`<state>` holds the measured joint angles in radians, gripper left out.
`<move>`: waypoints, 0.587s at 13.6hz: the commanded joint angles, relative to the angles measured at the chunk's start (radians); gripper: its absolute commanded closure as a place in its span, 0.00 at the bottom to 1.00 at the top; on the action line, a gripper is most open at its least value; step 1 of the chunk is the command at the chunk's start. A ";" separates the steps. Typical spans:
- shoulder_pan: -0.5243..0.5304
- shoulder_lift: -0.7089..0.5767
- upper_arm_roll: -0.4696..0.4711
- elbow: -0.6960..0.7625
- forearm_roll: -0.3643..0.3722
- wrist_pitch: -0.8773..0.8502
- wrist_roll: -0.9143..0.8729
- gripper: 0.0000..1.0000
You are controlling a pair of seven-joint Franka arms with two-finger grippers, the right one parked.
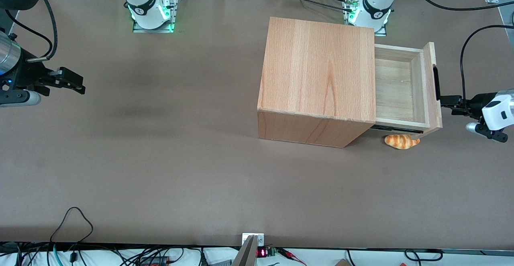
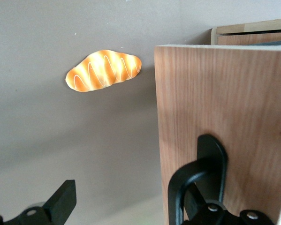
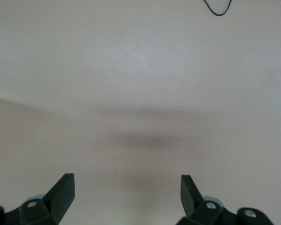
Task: Open top drawer with left arm
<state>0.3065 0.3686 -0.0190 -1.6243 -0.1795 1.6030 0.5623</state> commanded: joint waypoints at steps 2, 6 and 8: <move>0.016 0.018 -0.004 0.098 -0.015 -0.075 0.008 0.00; 0.011 0.015 -0.009 0.228 -0.005 -0.182 -0.004 0.00; -0.001 0.006 -0.016 0.302 0.000 -0.234 -0.041 0.00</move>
<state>0.3125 0.3661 -0.0250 -1.4193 -0.1795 1.4344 0.5535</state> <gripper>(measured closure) 0.000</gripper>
